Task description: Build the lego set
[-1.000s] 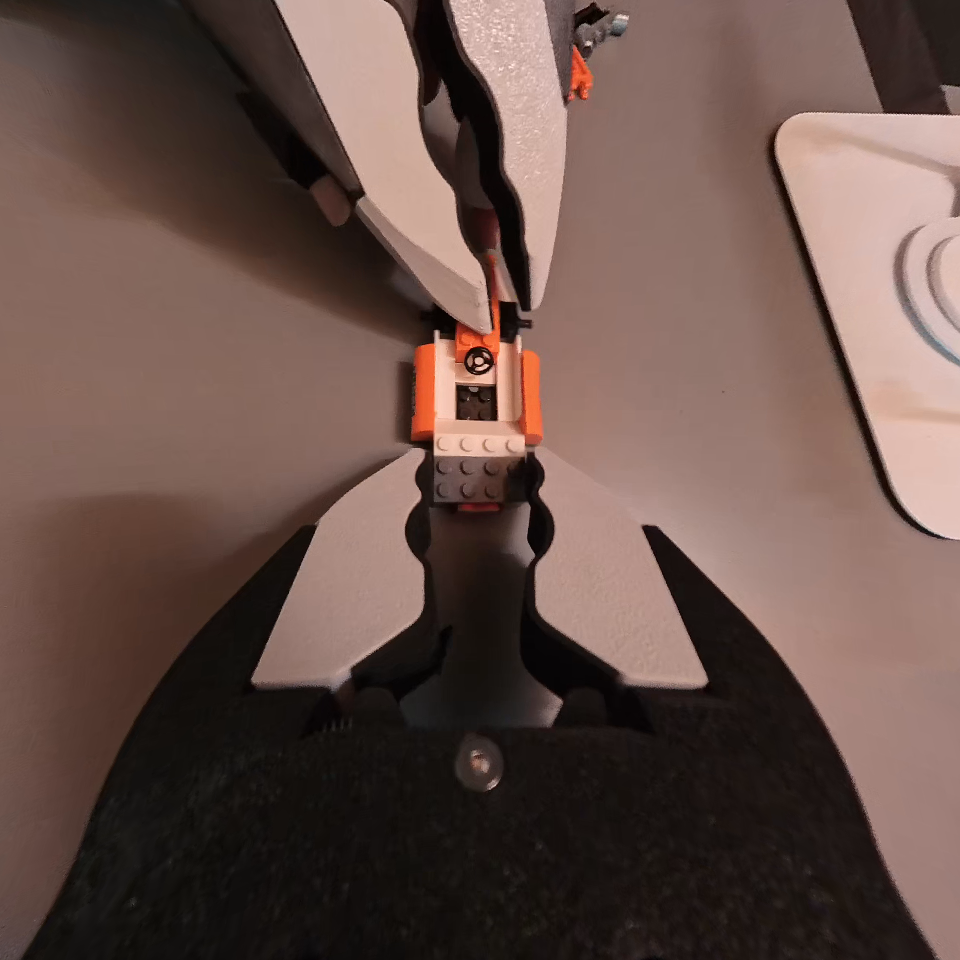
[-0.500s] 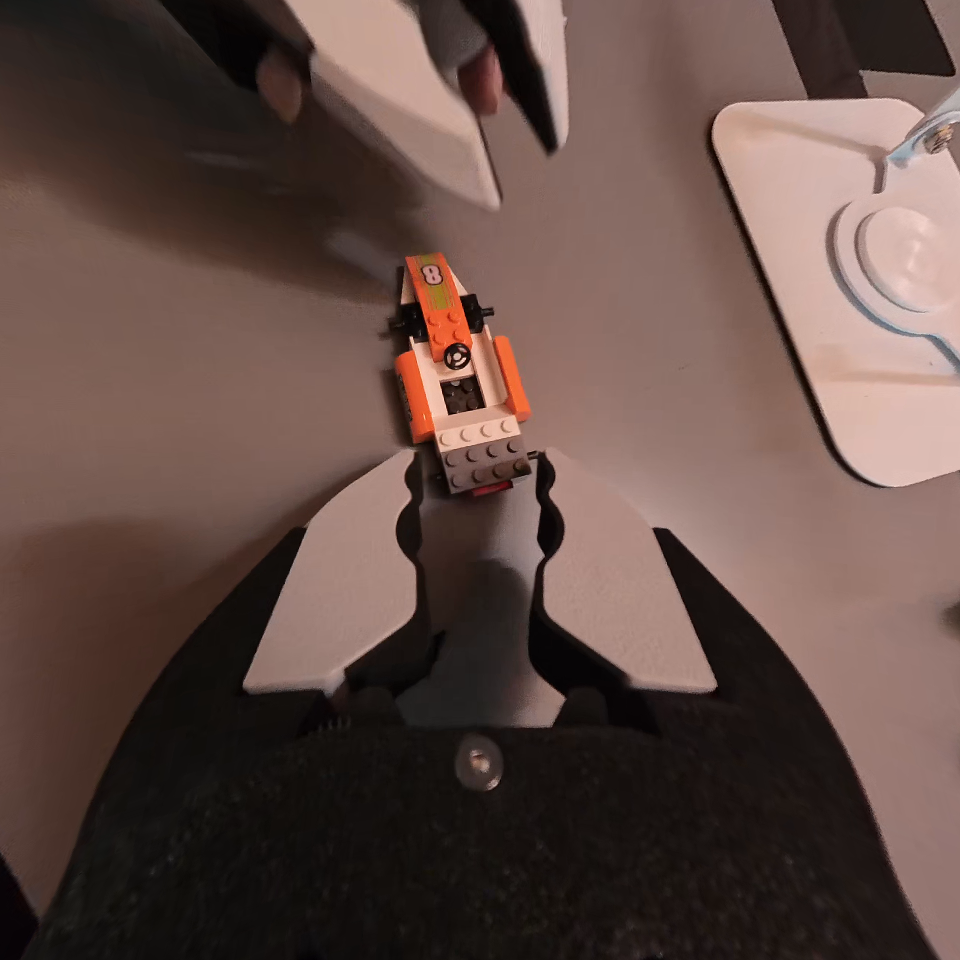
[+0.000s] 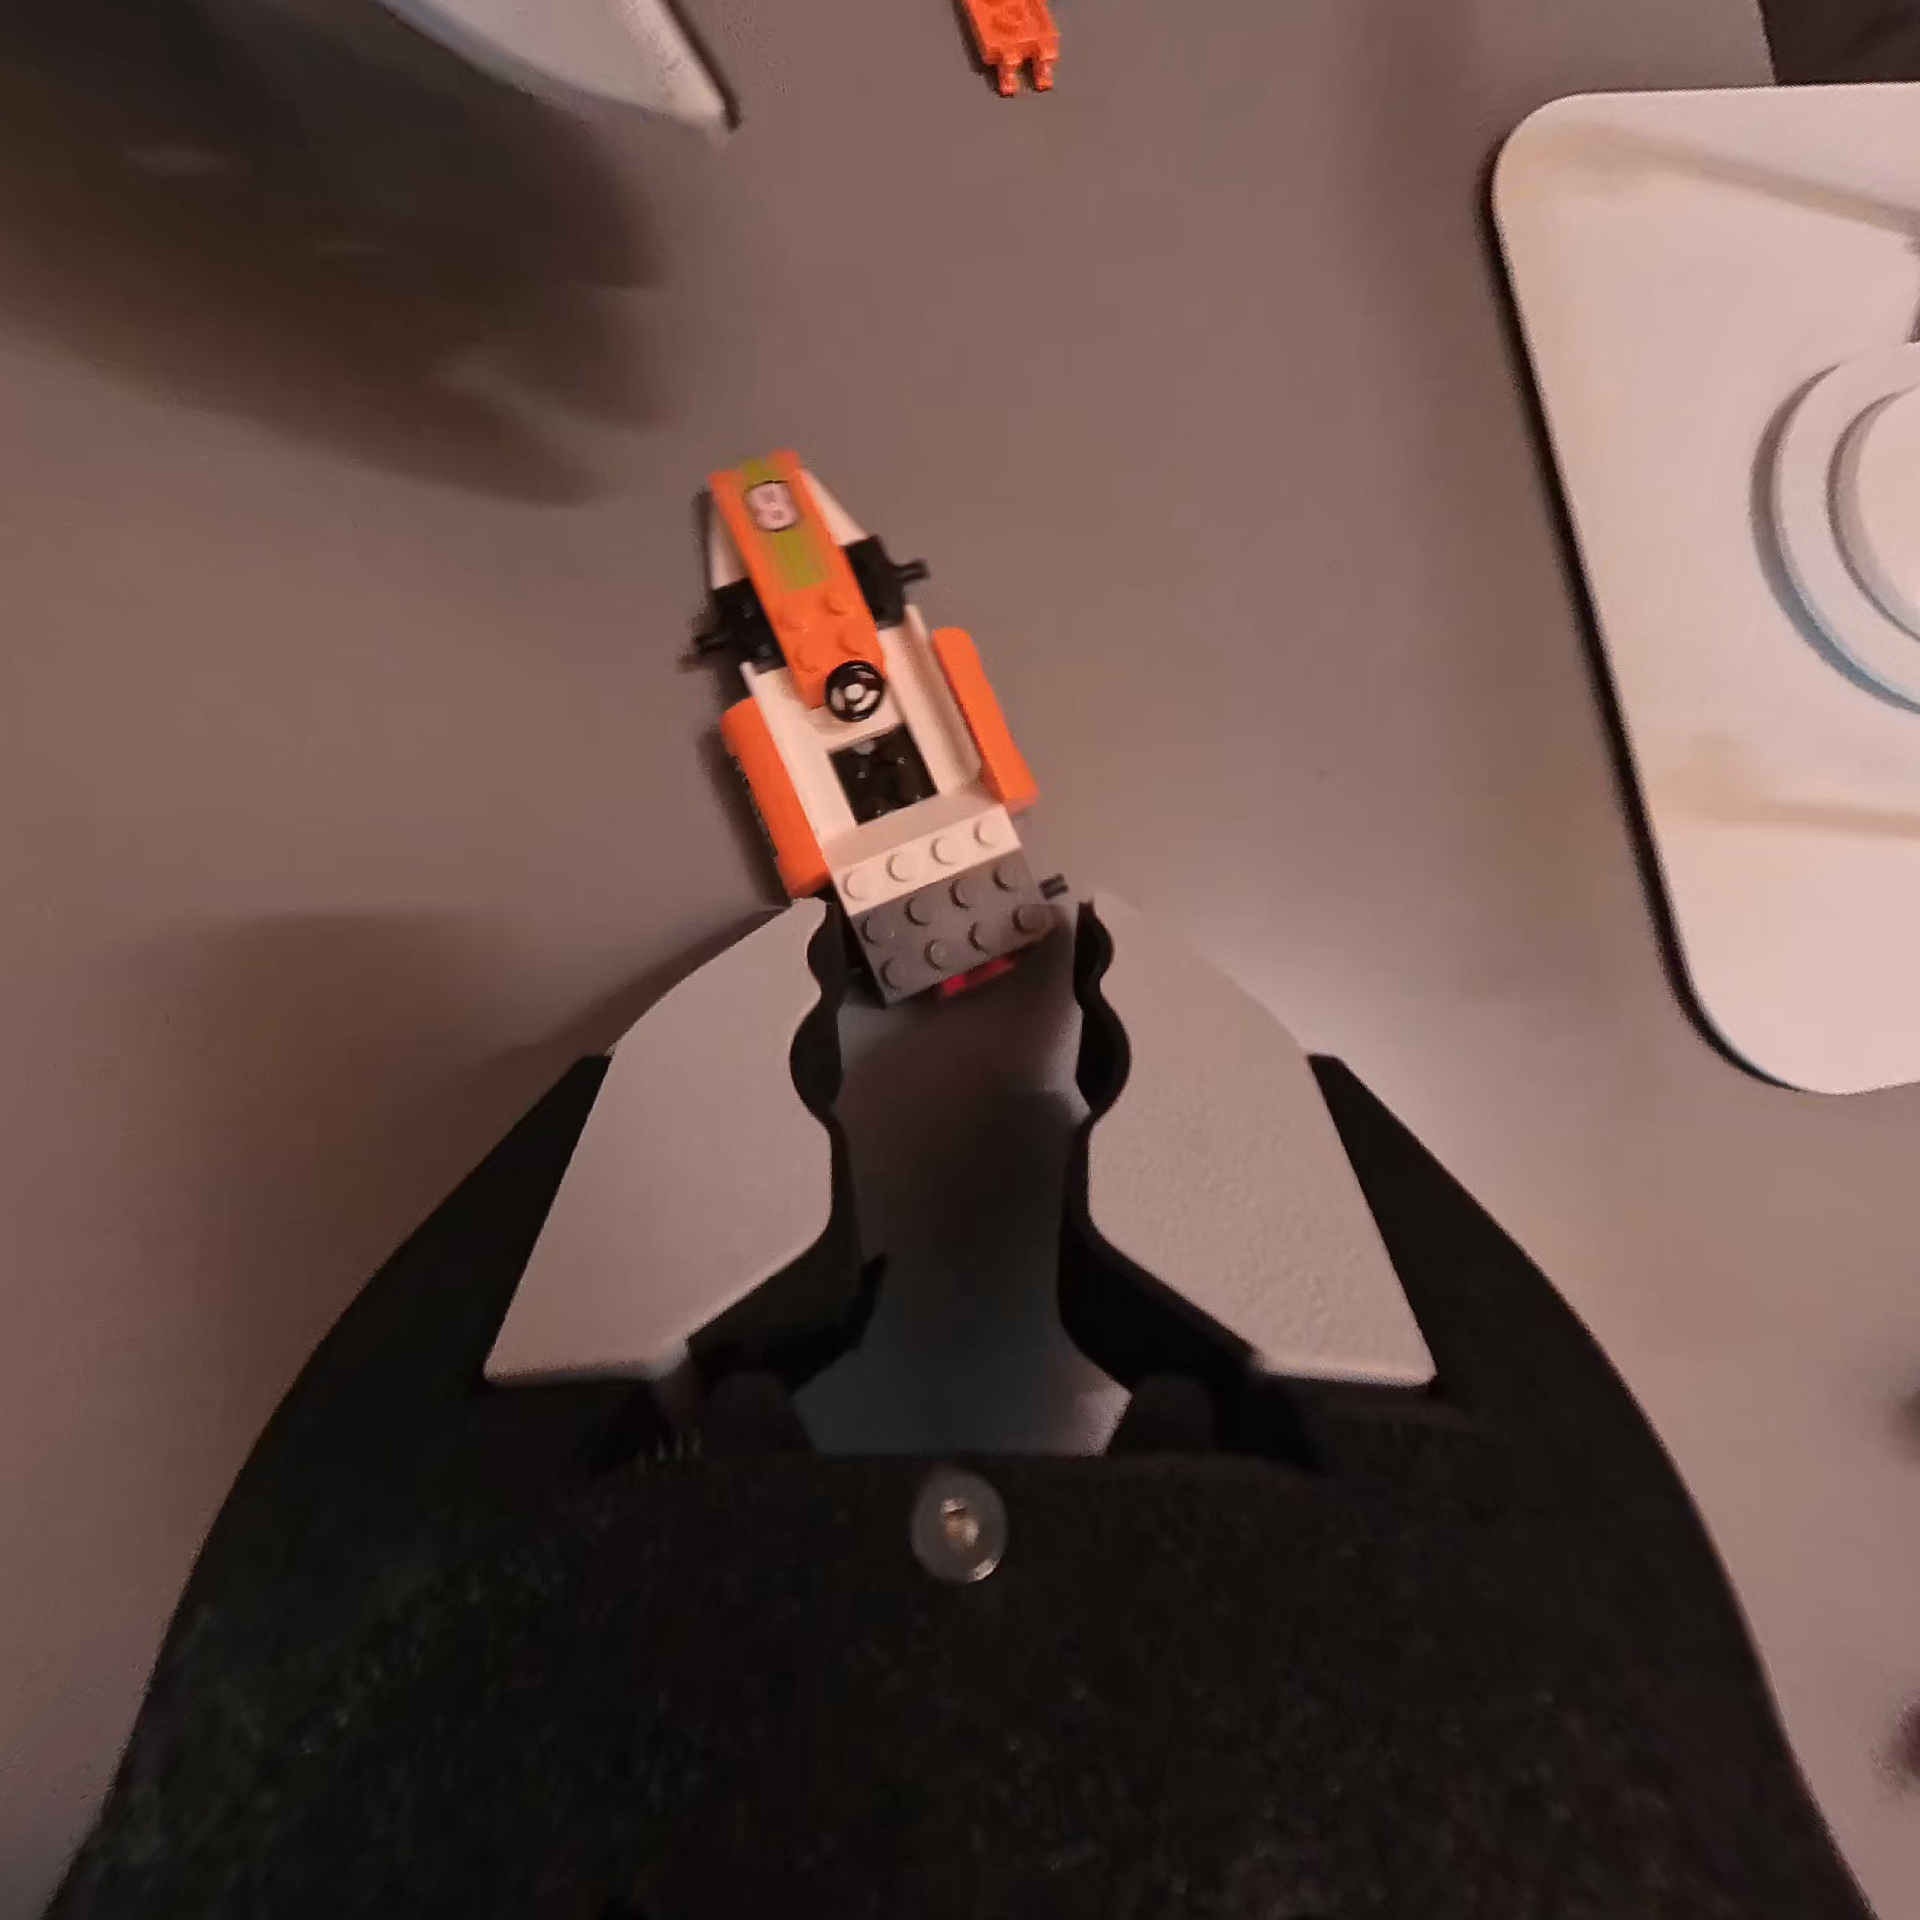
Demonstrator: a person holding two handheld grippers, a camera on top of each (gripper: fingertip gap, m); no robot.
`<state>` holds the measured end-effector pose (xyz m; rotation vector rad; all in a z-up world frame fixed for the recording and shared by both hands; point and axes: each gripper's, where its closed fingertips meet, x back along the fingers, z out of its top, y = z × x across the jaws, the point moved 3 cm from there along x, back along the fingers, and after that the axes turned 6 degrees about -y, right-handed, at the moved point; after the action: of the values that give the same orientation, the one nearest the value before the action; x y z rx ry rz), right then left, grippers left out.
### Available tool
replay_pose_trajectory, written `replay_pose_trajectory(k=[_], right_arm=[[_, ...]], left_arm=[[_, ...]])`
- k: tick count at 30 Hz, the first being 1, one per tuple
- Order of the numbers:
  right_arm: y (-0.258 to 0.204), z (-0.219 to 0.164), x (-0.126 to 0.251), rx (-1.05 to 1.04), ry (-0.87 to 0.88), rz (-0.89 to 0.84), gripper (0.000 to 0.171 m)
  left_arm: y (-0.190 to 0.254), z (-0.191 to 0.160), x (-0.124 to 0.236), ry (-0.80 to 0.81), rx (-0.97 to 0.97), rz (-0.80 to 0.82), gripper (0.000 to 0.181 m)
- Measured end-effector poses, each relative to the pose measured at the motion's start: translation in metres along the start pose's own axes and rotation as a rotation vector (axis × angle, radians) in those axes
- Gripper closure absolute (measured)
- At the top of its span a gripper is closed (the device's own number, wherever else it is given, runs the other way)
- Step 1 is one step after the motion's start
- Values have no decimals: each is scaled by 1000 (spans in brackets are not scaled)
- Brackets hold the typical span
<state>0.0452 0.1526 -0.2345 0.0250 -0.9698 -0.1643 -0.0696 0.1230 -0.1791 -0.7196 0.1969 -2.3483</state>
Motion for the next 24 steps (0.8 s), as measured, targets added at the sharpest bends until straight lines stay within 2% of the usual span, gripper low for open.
replay_pose_trajectory(k=[3,6,9,12,17,19,22,24], right_arm=[[-1,10,20,-37,92,-22,129],[-22,26,47,-76,232,-93,132],[-50,43,74,-138,379,-260,137],[-72,56,98,-284,543,-447,140],[-85,61,125,-420,768,-713,158],[-81,54,130,-454,793,-783,171],[-79,41,131,-478,815,-819,171],[-79,33,121,-463,744,-835,171]], left_arm=[[0,-2,1,-5,-26,15,164],[0,5,5,38,12,-3,168],[-4,15,11,102,17,27,174],[-7,27,22,183,29,72,181],[-13,43,42,304,80,157,181],[-11,47,46,333,120,158,181],[-8,59,55,369,121,176,181],[-9,67,63,365,145,189,181]])
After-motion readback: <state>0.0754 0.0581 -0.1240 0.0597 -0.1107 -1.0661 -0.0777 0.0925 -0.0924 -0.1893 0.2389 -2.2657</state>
